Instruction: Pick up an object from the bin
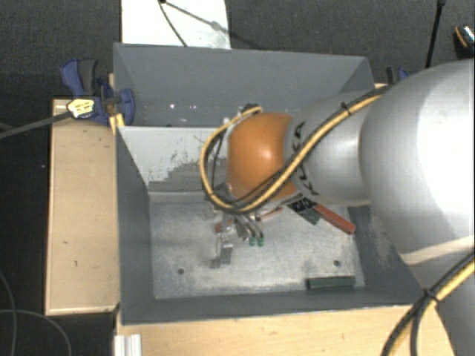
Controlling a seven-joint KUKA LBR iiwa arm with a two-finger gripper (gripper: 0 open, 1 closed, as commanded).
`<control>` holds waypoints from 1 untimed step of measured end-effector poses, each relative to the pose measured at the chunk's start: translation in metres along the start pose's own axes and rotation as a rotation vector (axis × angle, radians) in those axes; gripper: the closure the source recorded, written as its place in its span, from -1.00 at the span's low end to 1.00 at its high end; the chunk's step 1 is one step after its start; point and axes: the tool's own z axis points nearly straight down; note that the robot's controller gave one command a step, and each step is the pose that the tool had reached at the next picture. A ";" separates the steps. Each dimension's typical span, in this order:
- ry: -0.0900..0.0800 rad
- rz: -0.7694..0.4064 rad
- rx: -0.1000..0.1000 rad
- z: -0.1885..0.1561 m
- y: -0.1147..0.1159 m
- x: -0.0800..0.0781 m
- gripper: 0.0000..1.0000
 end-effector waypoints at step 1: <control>-0.013 -0.292 0.001 -0.036 -0.076 -0.022 -1.00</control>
Offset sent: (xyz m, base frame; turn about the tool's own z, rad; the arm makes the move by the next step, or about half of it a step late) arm 0.0248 -0.0699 0.0340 -0.2982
